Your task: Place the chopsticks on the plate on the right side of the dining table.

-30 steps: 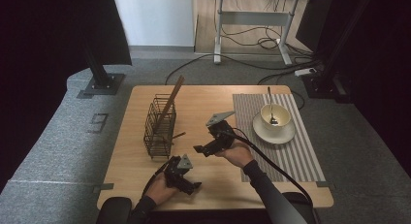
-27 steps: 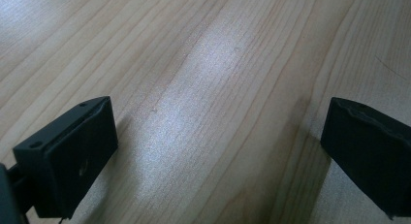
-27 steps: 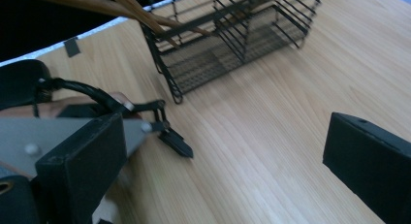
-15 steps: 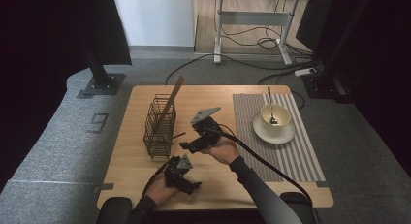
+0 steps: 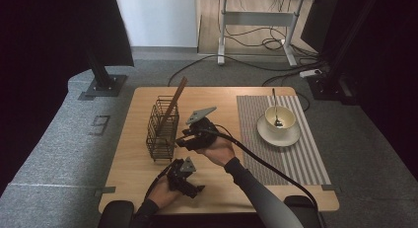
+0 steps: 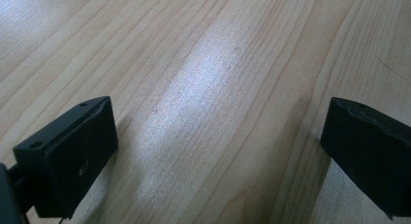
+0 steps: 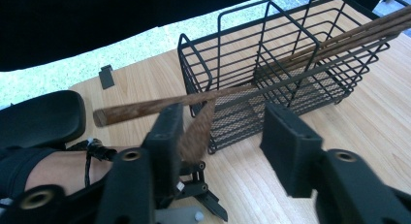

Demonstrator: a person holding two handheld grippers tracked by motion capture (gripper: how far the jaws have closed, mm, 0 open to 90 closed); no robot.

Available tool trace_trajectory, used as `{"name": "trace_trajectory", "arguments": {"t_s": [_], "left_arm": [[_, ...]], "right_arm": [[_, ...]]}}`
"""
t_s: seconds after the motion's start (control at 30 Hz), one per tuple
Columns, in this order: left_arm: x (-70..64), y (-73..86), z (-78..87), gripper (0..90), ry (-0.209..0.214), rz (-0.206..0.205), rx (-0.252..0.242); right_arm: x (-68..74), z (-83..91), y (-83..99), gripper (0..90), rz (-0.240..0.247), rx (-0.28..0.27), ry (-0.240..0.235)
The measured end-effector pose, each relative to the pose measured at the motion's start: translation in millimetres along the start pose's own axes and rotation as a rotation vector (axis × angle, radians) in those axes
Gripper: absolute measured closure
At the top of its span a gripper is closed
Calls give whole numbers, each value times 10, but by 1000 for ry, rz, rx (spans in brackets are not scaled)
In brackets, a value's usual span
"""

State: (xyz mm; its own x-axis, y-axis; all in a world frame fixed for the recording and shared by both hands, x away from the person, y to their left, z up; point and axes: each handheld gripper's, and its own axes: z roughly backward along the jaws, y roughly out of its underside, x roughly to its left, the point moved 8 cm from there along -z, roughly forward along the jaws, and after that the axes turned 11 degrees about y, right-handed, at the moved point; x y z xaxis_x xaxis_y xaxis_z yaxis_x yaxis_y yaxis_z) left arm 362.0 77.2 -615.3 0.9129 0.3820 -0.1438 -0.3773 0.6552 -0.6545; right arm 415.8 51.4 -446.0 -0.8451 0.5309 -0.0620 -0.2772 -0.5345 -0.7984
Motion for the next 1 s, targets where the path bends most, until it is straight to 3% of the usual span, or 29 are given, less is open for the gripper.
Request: {"name": "trace_trajectory", "arguments": {"t_s": [0.3, 0.43, 1.0], "left_arm": [[0, 0, 1, 0, 0, -1, 1], [1, 1, 1, 0, 0, -1, 1], [0, -1, 0, 0, -1, 1, -1]], "right_arm": [[55, -40, -9, 809, 37, -26, -15], [55, -35, -11, 831, 71, -30, 19], [-33, 249, -95, 832, 62, -22, 2]]}}
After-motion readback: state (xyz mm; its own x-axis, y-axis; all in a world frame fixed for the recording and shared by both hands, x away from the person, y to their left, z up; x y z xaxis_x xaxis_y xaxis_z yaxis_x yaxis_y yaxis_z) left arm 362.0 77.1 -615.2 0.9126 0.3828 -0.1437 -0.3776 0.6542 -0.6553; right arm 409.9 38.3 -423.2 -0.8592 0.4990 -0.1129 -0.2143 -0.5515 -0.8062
